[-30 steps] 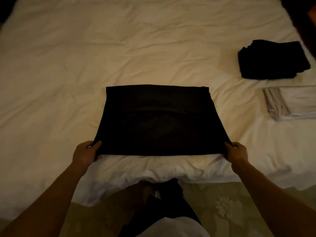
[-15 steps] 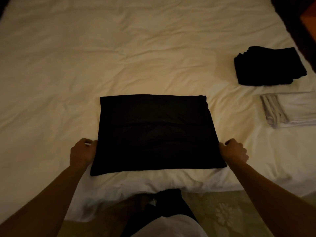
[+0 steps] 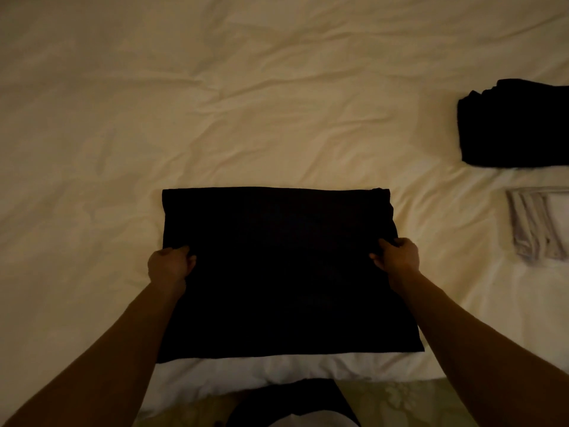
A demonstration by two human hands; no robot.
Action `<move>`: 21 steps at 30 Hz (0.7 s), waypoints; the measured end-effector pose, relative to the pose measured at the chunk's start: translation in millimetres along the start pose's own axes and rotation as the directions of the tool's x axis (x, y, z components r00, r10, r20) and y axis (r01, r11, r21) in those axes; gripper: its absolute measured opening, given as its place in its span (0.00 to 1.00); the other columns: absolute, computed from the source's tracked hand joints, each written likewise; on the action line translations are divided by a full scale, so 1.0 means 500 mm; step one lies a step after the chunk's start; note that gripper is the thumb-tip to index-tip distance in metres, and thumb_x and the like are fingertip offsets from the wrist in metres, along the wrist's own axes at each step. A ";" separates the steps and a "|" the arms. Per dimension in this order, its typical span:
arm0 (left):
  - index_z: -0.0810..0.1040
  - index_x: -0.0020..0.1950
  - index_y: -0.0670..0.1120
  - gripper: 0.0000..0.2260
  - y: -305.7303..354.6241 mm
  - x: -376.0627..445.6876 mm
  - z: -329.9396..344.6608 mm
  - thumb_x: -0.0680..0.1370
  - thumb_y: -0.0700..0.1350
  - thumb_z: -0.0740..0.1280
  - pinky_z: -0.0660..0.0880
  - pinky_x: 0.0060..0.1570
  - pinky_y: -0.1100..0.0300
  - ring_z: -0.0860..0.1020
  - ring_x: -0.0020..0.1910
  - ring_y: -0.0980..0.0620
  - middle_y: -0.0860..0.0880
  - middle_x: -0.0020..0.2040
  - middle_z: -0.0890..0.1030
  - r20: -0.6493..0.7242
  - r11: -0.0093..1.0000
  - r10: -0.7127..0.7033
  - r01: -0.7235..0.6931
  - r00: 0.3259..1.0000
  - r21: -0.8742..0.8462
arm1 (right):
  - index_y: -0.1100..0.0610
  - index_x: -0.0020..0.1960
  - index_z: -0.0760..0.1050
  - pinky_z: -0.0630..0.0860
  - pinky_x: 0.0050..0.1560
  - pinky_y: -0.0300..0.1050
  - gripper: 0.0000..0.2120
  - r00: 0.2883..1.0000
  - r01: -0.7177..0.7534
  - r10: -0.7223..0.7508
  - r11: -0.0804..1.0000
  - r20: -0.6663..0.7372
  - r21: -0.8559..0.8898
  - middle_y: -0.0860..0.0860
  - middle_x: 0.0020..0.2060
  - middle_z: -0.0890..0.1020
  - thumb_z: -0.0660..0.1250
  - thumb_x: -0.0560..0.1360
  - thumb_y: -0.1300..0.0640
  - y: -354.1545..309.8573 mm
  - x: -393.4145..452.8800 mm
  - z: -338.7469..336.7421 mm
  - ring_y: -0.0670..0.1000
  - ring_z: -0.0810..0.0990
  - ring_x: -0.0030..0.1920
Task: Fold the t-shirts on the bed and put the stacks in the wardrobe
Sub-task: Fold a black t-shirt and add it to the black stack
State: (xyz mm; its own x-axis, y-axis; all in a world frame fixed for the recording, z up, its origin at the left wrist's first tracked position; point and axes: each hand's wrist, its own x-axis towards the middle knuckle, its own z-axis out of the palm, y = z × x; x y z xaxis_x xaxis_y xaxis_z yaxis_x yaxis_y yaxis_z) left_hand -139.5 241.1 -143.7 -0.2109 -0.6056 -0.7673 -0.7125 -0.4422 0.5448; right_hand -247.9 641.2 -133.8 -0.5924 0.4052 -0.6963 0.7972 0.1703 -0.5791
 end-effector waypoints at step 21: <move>0.64 0.76 0.44 0.36 0.129 0.040 0.036 0.74 0.62 0.68 0.64 0.66 0.40 0.63 0.71 0.35 0.38 0.74 0.64 0.310 0.218 0.661 -0.570 0.684 0.793 | 0.55 0.77 0.59 0.64 0.68 0.62 0.38 0.807 0.500 -0.549 0.440 0.217 -0.746 0.61 0.72 0.64 0.69 0.74 0.40 -0.138 0.063 0.046 0.64 0.63 0.70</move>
State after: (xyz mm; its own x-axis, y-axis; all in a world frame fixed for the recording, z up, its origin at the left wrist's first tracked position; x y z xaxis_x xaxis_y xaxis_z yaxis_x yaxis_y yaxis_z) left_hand -201.7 212.3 -130.2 -0.8224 -0.5011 -0.2693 -0.5653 0.7731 0.2876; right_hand -324.2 621.4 -125.7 -0.9409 0.0383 -0.3364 0.1410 0.9476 -0.2866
